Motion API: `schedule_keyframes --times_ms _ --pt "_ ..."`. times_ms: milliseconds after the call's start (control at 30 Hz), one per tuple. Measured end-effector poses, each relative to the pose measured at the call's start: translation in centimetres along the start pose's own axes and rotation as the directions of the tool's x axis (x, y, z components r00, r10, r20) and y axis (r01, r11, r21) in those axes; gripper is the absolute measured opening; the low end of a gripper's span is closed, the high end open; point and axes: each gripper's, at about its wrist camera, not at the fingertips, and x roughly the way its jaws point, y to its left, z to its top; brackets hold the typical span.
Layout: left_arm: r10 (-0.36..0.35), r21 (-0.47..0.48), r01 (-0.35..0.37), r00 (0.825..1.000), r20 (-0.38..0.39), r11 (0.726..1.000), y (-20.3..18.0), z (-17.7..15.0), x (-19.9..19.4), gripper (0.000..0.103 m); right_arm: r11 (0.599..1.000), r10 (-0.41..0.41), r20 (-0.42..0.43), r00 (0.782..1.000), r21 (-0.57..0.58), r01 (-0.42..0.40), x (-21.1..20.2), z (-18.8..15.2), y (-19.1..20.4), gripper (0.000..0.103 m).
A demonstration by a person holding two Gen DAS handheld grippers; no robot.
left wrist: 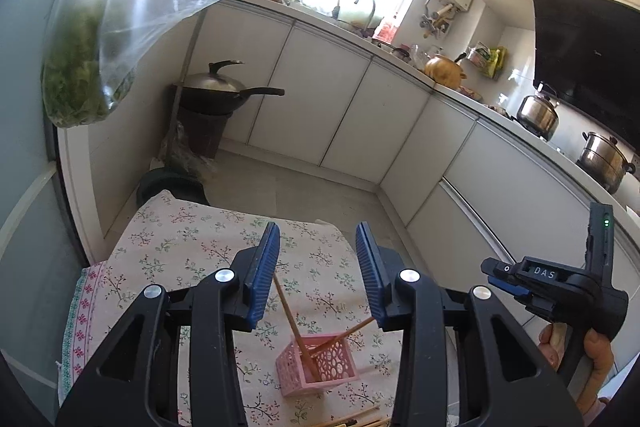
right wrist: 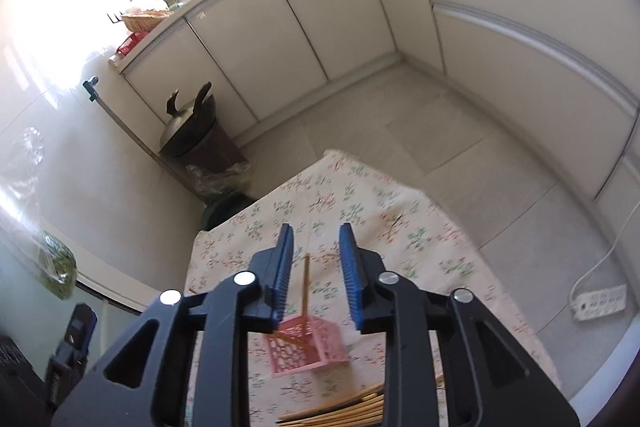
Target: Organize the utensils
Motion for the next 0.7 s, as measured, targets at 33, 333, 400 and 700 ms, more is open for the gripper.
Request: schedule_keyframes --times_ms 33,333,400,700 --pt "0.001 0.01 -0.001 1.0 -0.002 1.0 -0.4 -0.1 -0.1 0.039 1.0 -0.009 0.02 1.0 -0.011 0.009 -0.5 -0.2 -0.1 0.034" --pt "0.064 0.136 -0.067 0.998 0.031 0.988 -5.1 -2.4 -1.4 0.066 0.985 -0.106 0.19 0.976 -0.116 0.13 -4.9 -4.9 -0.6 0.06" --pt "0.08 0.156 -0.086 0.996 0.044 0.984 -6.0 -3.3 -1.8 0.078 0.979 -0.129 0.228 0.965 -0.123 0.16 -5.9 -5.8 -0.7 0.065" --pt "0.127 0.204 -0.127 0.992 0.015 0.971 -8.0 -7.0 -2.3 0.09 0.944 -0.25 0.314 0.916 -0.13 0.302 -8.7 -9.4 -2.5 0.085"
